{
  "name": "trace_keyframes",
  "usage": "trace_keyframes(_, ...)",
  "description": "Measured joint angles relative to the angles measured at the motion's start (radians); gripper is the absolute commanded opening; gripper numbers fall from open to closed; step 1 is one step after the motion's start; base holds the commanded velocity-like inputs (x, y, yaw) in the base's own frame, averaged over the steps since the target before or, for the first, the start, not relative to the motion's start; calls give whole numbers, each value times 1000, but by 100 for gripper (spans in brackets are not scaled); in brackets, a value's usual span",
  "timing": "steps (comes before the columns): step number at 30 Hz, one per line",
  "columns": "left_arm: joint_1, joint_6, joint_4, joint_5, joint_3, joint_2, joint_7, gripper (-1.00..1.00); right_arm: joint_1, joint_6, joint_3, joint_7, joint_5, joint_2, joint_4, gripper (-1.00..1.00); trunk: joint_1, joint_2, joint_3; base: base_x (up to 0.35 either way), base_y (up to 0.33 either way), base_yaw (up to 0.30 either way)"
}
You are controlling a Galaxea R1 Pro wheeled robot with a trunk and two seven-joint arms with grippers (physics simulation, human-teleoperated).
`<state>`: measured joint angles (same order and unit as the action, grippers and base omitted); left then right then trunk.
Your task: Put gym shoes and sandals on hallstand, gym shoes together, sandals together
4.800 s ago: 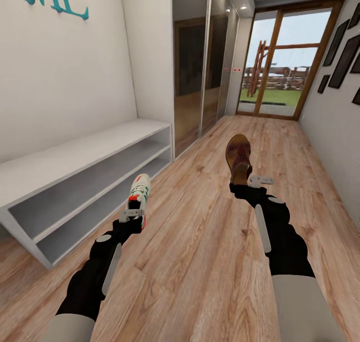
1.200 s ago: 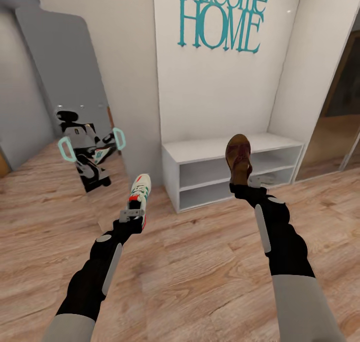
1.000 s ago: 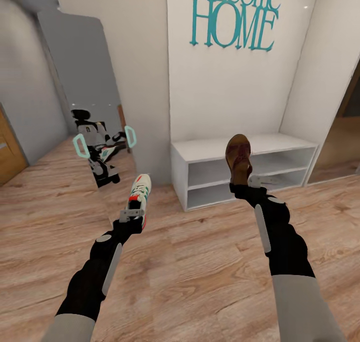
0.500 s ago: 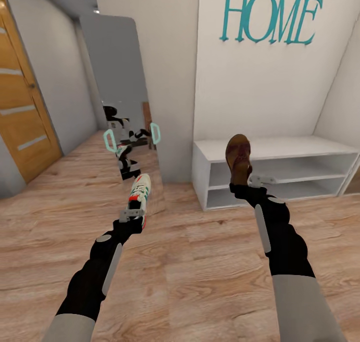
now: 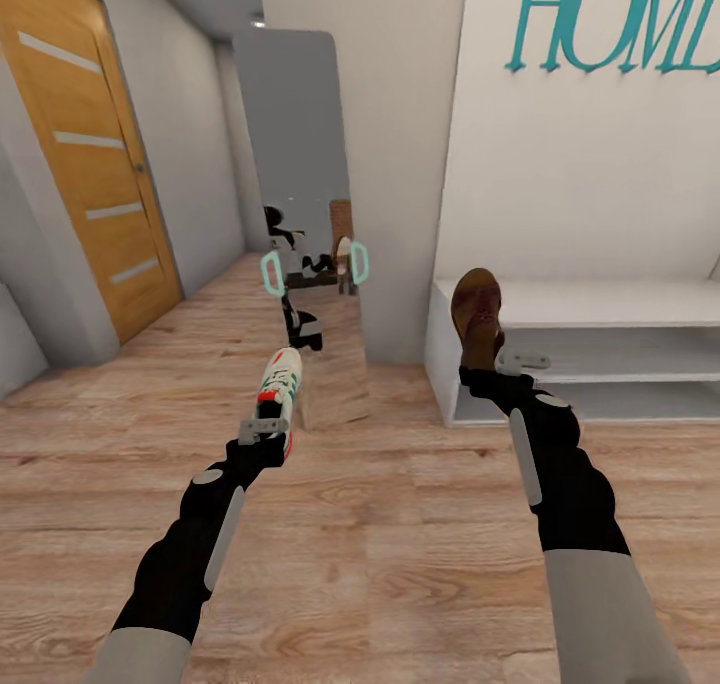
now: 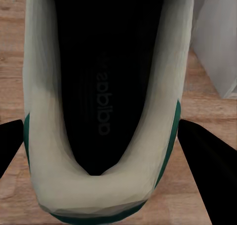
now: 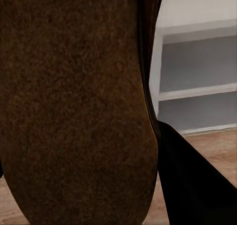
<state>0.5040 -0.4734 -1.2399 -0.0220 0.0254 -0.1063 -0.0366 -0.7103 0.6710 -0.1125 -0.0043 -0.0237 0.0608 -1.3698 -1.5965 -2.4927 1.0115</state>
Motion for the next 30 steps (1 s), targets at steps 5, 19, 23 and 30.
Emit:
trace_keyframes(5,0,0,0,0,0,0,0,-100,0,0,0,0,0,0,0,-100,0,0,1,0,0,298)
trace_keyframes(19,0,0,0,0,0,0,1,-100,0,0,0,0,-1,0,0,-100,0,0,-7,0,0,274)
trace_keyframes(23,0,0,0,0,0,0,1,-100,0,0,0,0,-1,0,0,-100,0,0,-12,15,0,237)
trace_keyframes(30,0,0,0,0,0,0,0,-100,0,0,0,0,-1,0,0,-100,1,0,-20,275,0,236)
